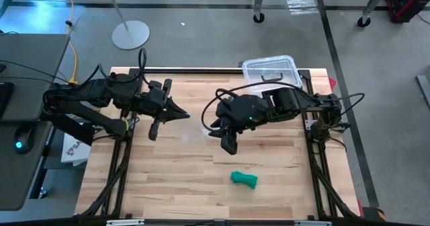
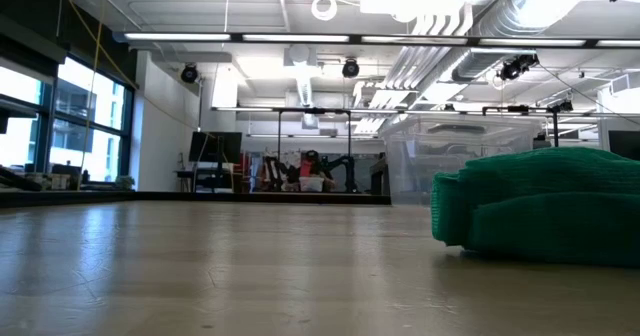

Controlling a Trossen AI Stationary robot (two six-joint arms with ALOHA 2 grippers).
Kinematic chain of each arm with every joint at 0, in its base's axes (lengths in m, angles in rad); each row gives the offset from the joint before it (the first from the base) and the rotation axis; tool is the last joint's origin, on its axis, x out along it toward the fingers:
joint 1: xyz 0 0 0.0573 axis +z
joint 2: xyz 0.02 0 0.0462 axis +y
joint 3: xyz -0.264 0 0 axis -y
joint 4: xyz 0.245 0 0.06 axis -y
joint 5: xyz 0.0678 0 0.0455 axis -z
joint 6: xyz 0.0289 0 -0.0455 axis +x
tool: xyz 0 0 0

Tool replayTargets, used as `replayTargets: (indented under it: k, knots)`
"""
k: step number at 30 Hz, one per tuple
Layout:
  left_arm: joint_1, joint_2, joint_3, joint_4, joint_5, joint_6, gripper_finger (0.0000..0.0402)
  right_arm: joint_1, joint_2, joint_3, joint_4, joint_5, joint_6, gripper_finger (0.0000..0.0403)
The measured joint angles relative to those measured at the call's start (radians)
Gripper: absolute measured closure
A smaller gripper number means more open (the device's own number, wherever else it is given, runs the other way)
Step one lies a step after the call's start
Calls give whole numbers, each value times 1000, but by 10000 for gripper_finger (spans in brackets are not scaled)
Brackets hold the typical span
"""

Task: Roll bandage
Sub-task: Open the transparent zip bag

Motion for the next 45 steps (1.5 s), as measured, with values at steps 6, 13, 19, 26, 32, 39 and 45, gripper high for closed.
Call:
replayTargets:
  k: [6,13,19,26,32,39,45]
  knots:
    - [0,0,0,0,0,0,401,1,8,1,0,94,53,252]
    - [0,0,0,0,0,0,401,1,36,1,19,126,54,336]
    - [0,0,0,0,0,0,401,14,37,1,14,140,29,398]
    - [0,3,0,-7,0,-1,401,14,37,1,-46,133,59,396]
    - [0,3,0,-7,1,-1,401,15,37,1,-49,104,56,398]
    - [0,2,0,-7,1,-1,401,15,37,1,-61,74,58,395]
    - [0,1,0,-6,1,-1,401,15,37,1,-79,59,80,391]
